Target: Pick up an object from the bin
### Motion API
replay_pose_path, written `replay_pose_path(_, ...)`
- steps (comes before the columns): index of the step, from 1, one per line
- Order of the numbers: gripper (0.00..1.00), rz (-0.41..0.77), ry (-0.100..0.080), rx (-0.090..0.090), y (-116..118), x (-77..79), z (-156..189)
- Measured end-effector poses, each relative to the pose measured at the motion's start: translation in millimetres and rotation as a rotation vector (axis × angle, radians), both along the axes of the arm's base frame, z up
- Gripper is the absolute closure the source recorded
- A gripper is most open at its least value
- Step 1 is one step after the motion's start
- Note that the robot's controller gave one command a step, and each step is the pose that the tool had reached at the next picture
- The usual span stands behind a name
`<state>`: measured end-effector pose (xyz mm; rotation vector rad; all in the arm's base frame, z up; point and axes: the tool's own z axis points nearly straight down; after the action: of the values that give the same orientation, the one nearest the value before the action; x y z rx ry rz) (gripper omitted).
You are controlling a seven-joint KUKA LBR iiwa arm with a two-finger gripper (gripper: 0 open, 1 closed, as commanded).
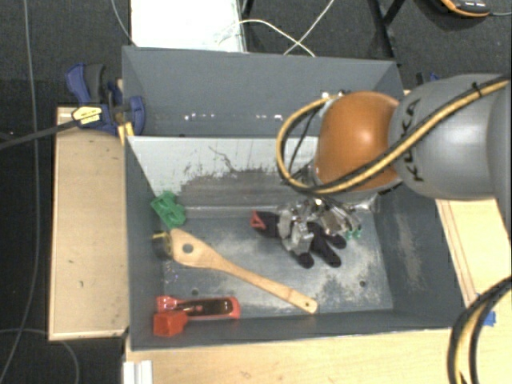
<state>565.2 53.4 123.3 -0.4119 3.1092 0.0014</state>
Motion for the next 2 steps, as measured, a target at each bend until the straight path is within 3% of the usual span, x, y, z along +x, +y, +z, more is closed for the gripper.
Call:
replay_pose_path(1, 1.0, 0.17, -0.005, 0.0, 24.3, -7.6, -29.4)
replay_pose_path(2, 1.0, 0.194, -0.014, 0.001, -69.0, -3.6, 16.8)
